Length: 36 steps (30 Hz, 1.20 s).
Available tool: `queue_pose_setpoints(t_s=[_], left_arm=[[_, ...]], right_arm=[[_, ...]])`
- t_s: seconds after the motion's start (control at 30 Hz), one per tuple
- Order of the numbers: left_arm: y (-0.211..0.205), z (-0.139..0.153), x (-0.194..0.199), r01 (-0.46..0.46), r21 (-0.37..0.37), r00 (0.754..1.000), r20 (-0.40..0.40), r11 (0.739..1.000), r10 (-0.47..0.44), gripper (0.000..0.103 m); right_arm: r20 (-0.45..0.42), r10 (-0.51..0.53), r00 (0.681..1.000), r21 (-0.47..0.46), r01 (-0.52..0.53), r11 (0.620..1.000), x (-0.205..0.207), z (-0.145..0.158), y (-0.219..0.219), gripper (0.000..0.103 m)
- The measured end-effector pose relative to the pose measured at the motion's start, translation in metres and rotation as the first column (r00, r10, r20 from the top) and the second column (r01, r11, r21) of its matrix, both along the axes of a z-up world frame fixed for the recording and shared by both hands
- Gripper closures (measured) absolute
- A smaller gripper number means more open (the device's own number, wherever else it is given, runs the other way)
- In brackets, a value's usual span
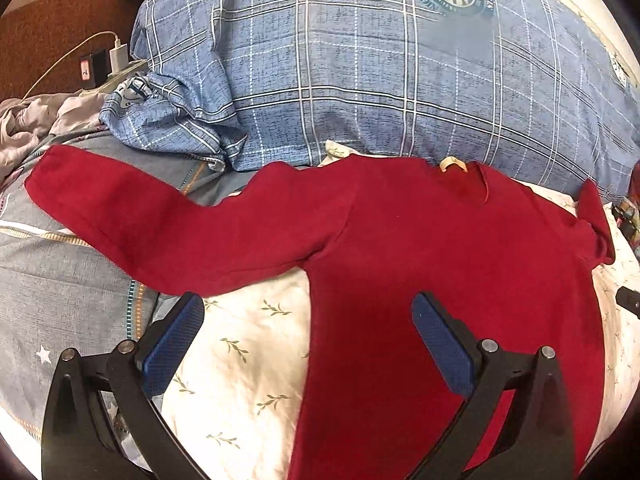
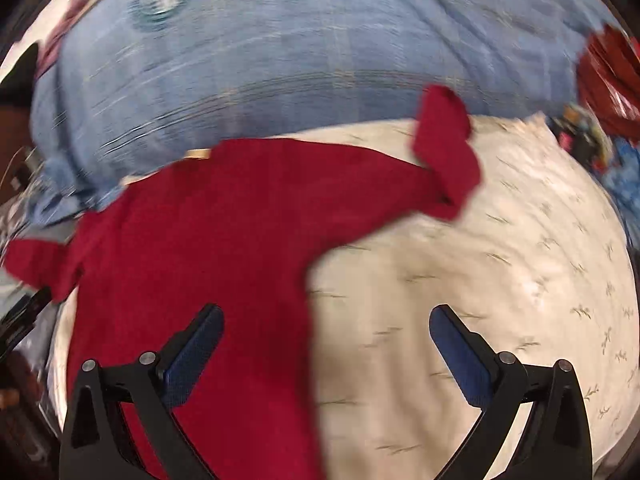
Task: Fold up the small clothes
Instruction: 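Spread the red sweater flat on the sheet with both grippers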
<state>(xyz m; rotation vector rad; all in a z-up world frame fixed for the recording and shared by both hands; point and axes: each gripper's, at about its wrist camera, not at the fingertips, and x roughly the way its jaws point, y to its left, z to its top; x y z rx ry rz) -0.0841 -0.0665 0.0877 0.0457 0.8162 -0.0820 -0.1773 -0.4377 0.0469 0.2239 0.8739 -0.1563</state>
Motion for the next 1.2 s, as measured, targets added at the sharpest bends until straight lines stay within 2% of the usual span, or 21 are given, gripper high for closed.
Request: queue_pose_setpoints(t_s=[0.13, 0.27, 0.5, 0.6, 0.77, 1.0, 1.2], left_arm=[[-0.003, 0.003, -0.003, 0.001, -0.003, 1.0, 0.013, 1.0, -0.001, 0.0], [0.0, 0.005, -0.004, 0.0, -0.003, 1.0, 0.03, 1.0, 0.0, 0.0], [0.0, 0.003, -0.002, -0.001, 0.014, 0.999, 0.041, 1.0, 0.001, 0.0], [0.0, 0.002, -0.001, 0.007, 0.007, 0.999, 0.04, 1.0, -0.008, 0.0], [0.002, -0.001, 0.002, 0.011, -0.047, 1.0, 0.027, 0.999, -0.01, 0.0], [-0.001, -0.001, 0.003, 0.0, -0.025, 0.999, 0.041, 1.0, 0.001, 0.0], [0.007, -0.004, 0.007, -0.017, -0.046, 0.999, 0.033, 0.999, 0.019, 0.0]], right_arm=[[0.035, 0.075, 0.997, -0.015, -0.075, 0.997, 0.01, 0.011, 0.04, 0.0], [0.036, 0.143, 0.989, -0.109, -0.138, 0.984, 0.028, 0.012, 0.086, 0.0], [0.033, 0.143, 0.989, -0.192, -0.134, 0.972, 0.047, 0.003, 0.13, 0.0], [0.035, 0.126, 0.991, -0.221, -0.116, 0.969, 0.051, 0.0, 0.137, 0.0], [0.029, 0.132, 0.991, -0.238, -0.121, 0.964, 0.053, -0.004, 0.144, 0.0], [0.019, 0.14, 0.99, -0.239, -0.132, 0.962, 0.056, -0.007, 0.145, 0.0], [0.009, 0.143, 0.99, -0.234, -0.137, 0.963, 0.061, -0.01, 0.145, 0.0]])
